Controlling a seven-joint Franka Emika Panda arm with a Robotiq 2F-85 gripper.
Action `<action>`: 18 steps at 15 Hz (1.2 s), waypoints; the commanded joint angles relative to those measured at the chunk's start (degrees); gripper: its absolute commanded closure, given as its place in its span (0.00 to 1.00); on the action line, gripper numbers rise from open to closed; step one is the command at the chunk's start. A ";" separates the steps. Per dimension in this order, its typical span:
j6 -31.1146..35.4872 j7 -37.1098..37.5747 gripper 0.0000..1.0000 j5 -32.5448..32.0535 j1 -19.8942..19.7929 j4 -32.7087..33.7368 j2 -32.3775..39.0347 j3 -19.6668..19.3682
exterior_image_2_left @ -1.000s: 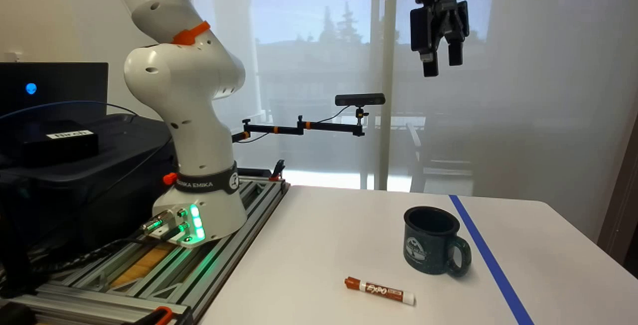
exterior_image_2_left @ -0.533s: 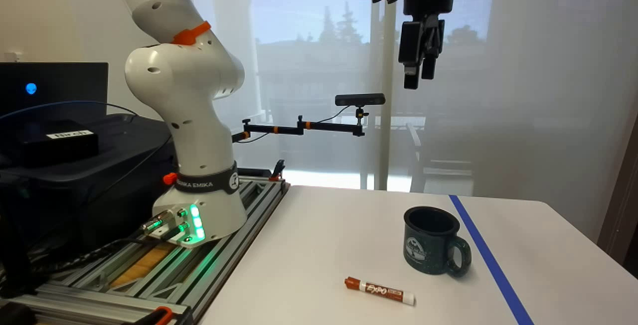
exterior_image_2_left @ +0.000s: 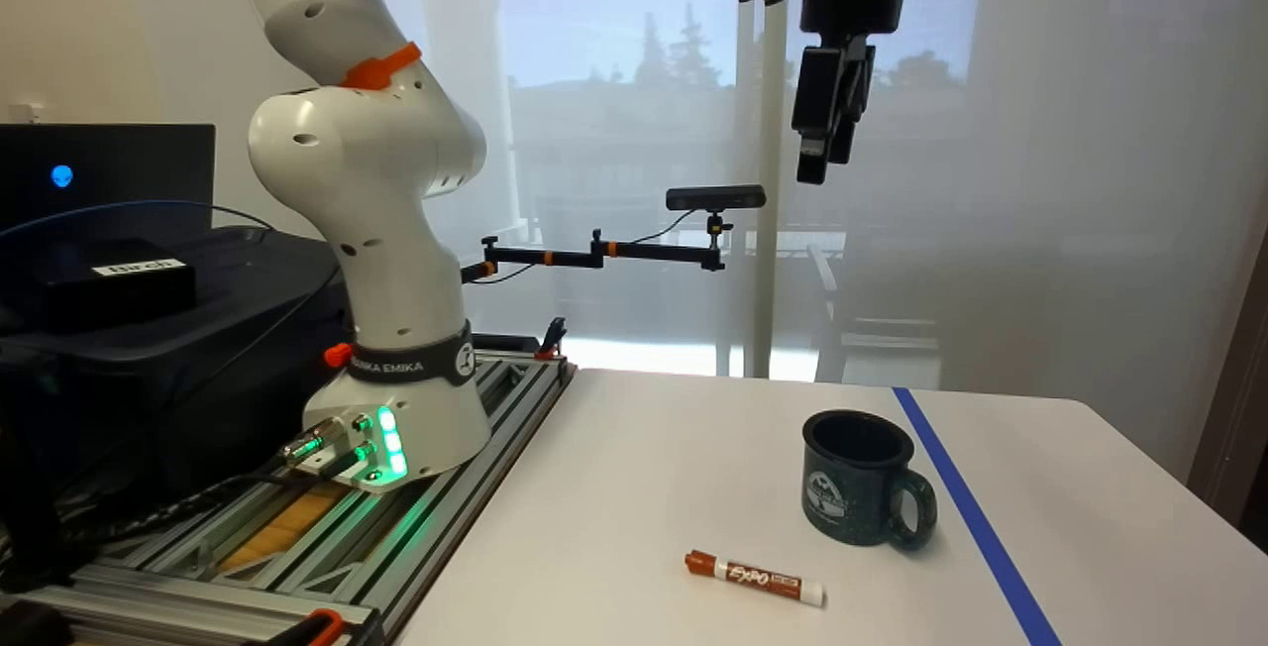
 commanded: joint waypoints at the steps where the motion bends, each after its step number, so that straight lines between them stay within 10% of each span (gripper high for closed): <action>1: -2.85 -3.72 0.00 -0.81 0.33 2.13 0.93 -0.97; 18: -3.09 -10.62 0.00 -2.25 1.59 3.02 2.40 -0.85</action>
